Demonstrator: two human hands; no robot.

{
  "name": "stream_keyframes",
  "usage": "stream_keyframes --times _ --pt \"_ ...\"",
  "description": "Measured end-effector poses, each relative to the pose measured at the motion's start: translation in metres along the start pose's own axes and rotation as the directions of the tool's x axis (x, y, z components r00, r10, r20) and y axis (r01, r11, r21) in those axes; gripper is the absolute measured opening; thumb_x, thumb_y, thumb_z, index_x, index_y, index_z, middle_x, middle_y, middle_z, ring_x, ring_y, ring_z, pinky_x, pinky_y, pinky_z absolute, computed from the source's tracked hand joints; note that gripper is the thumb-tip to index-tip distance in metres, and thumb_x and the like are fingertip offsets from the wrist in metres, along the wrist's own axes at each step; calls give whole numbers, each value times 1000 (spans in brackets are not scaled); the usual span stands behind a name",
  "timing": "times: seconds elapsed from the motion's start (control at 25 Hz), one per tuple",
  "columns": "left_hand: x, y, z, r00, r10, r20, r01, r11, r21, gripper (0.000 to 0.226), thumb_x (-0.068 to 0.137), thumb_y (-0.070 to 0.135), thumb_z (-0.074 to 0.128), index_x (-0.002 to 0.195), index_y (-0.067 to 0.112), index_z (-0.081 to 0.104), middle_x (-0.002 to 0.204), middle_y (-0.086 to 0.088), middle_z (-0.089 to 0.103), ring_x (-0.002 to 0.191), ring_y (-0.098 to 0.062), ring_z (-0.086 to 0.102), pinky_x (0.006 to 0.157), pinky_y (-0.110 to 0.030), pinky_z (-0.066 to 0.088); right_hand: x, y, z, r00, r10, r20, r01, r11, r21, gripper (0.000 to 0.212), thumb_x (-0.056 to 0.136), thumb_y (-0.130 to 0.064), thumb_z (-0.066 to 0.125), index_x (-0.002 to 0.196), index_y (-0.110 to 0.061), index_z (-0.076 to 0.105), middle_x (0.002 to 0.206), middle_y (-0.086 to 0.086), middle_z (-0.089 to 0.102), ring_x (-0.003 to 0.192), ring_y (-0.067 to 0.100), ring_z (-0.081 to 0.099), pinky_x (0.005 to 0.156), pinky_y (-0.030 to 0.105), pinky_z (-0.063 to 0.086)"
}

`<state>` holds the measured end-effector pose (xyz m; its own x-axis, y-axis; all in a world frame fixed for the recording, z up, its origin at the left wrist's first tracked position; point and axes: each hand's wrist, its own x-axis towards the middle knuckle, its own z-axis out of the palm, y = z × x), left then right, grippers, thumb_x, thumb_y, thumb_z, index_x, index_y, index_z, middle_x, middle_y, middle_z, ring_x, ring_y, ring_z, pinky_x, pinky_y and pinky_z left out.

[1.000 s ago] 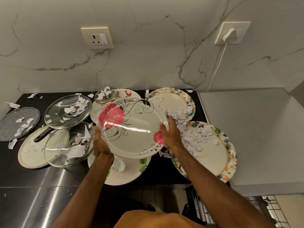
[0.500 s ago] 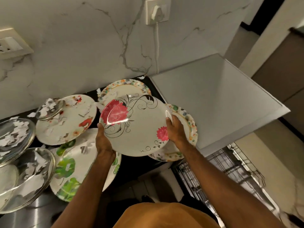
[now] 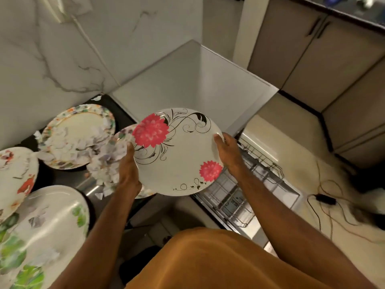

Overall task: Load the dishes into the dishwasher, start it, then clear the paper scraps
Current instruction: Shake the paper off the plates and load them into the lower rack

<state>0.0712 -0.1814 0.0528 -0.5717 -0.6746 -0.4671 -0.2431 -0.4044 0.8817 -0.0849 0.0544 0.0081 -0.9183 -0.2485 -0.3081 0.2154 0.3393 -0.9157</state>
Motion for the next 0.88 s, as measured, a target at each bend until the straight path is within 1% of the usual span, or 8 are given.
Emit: stream_keyframes --times 0.12,0.2,0.4,0.52,0.64,0.76,0.84,0.88 --pt "-5 -14 53 986 126 110 -139 982 125 23 105 34 57 118 20 71 106 0 79 96 -19 76 84 -40 62 -2 29 -52 994 42 -98 -35 997 69 37 108 -43 51 130 -17 65 111 3 69 98 14 66 71 28 52" --pt "-6 -21 85 968 160 194 -197 962 188 21 103 26 61 121 17 70 106 -4 79 95 -21 77 81 -39 63 -2 51 -82 985 75 -155 -57 992 114 39 105 -50 52 129 -22 65 116 1 70 107 17 67 83 35 58" --pt "-1 -39 170 928 129 348 -239 926 294 28 102 24 65 128 16 68 107 -3 79 99 -22 76 83 -44 63 -11 108 -141 948 194 -253 -130 959 251 45 100 -62 53 129 -30 65 126 0 69 117 22 66 98 48 57" --pt "7 -46 210 892 89 443 -273 887 372 29 100 29 68 128 22 69 110 0 78 103 -20 75 90 -47 61 -23 144 -163 910 287 -298 -182 925 333 28 99 -56 62 110 -32 71 115 2 74 110 25 70 98 53 58" --pt "12 -50 248 800 -1 600 -293 872 393 29 99 23 69 127 21 70 110 -1 78 101 -20 75 88 -42 61 -33 171 -183 858 353 -372 -215 906 365 24 99 -45 67 116 -28 71 111 6 76 105 29 73 94 55 60" --pt "23 -55 290 676 -69 734 -403 799 447 27 96 22 72 123 29 73 108 3 79 102 -18 75 91 -40 59 -43 180 -201 798 393 -457 -216 894 392 32 102 -21 65 134 -19 64 117 6 73 109 25 71 88 42 63" --pt "30 -61 316 606 -80 792 -544 684 486 28 96 24 71 122 32 73 105 9 78 97 -12 74 86 -32 60 -44 191 -212 745 419 -520 -254 898 361 31 101 -18 66 132 -17 65 115 7 73 107 27 71 85 41 63" --pt "36 -67 330 573 -77 816 -622 608 494 27 97 23 70 123 31 73 104 12 77 93 -8 73 80 -21 58 -42 197 -217 720 429 -546 -280 899 336 27 100 -18 67 127 -19 67 113 7 73 105 28 71 86 43 63"
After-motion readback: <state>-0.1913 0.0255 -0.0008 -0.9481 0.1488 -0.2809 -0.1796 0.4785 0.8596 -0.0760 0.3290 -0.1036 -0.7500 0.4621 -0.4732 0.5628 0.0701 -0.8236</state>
